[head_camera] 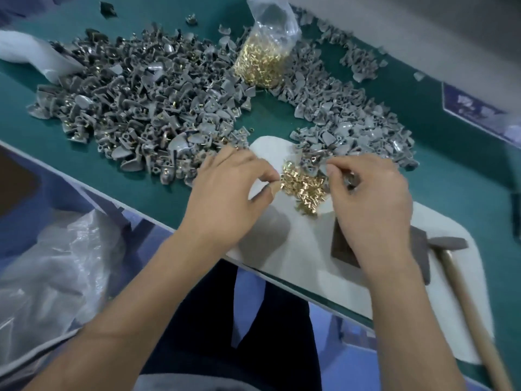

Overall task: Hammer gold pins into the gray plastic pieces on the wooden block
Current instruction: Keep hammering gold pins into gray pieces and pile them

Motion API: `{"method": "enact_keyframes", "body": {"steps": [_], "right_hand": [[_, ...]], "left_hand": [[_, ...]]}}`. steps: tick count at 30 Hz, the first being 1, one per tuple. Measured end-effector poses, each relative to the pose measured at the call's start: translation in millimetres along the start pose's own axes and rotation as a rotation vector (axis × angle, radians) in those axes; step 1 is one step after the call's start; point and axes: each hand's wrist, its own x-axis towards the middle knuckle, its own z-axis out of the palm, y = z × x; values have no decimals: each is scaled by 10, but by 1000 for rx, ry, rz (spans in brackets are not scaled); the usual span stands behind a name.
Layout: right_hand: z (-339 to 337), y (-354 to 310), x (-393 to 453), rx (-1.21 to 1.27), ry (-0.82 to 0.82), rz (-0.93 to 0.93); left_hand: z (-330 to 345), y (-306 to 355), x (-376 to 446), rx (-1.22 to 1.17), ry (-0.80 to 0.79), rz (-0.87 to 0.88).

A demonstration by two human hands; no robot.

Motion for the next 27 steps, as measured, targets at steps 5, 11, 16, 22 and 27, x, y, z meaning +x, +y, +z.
{"method": "enact_keyframes", "body": {"steps": [5,11,16,22,27], "right_hand": [[-166,471,-88,38,-52,155],[-81,558,-213,179,-70,150],[-85,598,-238,264,-51,153],[-108,644,-224,385,-30,192],[-106,636,-223,386,-33,207]], "left_hand": [[236,316,14,-31,-90,80],[400,396,109,122,-233,154],[451,480,199,209,-293,209],[467,505,255,357,-353,334],[510,508,271,442,-360,376]]}}
